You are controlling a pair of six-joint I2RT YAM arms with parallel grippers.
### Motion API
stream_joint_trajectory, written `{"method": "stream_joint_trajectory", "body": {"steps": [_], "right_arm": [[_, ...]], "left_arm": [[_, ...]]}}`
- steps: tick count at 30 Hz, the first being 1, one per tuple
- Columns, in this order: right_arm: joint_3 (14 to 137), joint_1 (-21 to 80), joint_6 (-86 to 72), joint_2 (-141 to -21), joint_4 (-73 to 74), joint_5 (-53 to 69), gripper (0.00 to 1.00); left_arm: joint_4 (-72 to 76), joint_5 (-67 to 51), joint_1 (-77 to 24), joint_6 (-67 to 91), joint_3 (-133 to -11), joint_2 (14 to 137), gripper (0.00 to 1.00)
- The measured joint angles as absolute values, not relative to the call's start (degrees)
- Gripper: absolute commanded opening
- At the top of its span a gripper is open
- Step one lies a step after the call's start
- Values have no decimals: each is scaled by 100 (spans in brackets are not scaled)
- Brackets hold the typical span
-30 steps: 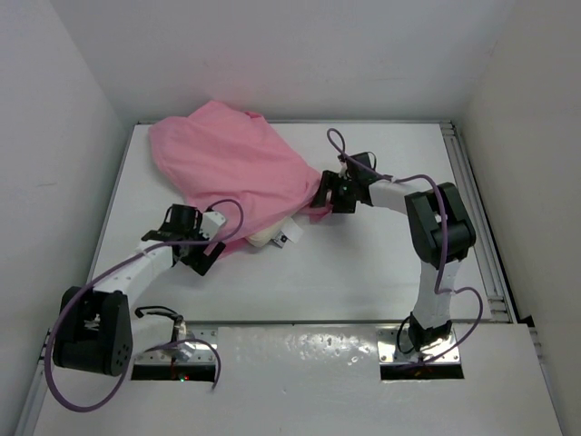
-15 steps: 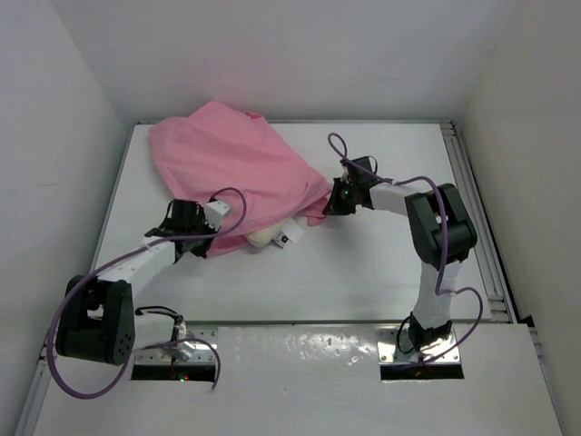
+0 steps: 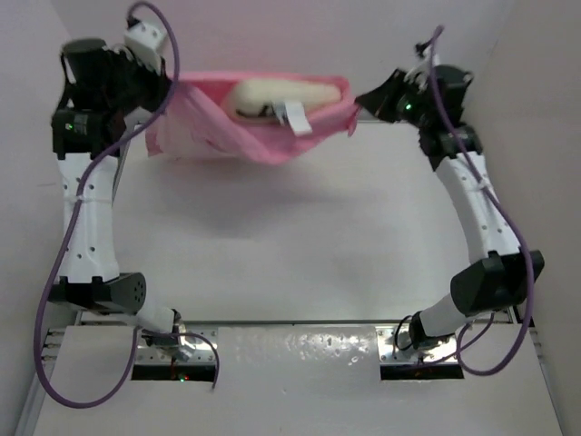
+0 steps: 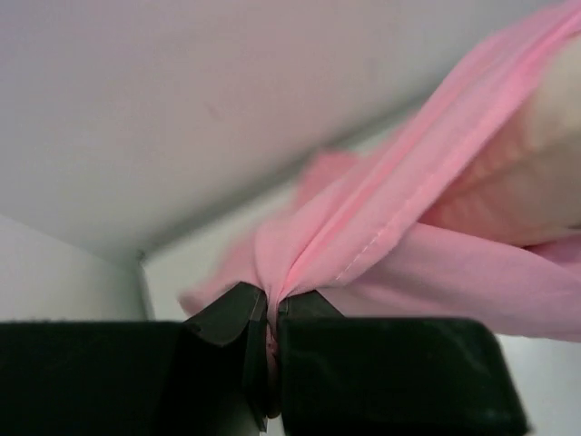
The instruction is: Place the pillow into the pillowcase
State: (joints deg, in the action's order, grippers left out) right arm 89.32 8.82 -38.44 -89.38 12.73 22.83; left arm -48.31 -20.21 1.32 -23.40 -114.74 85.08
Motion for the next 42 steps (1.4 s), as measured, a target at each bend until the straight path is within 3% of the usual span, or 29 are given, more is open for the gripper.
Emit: {"method": "stream_joint_trajectory", "body": {"steps": [4, 10, 18, 24, 35, 42], "right_arm": [[10573, 491, -3885, -8823, 1341, 2300, 0], [11852, 392, -3736, -8586, 1433, 2080, 0], [12038, 388, -3420, -8407, 1658, 1540, 0], [12038, 397, -3229, -8392, 1953, 1299, 0], [11817, 910, -3162, -7940, 1822, 1444, 0], [12160, 2261, -3181, -8713, 1581, 1376, 0]], "left_arm": [[-4890, -1905, 193, -2104, -13609, 9131, 0], [-4659, -1903, 209, -1634, -13933, 9013, 0], [-4528, -2106, 294, -1096, -14003, 9161, 0], [-4313, -1855, 510, -733, -14722, 9470, 0], [-3771, -631, 620, -740, -15347, 9432, 0], [-3151, 1177, 784, -1247, -15063, 9428, 0]]}}
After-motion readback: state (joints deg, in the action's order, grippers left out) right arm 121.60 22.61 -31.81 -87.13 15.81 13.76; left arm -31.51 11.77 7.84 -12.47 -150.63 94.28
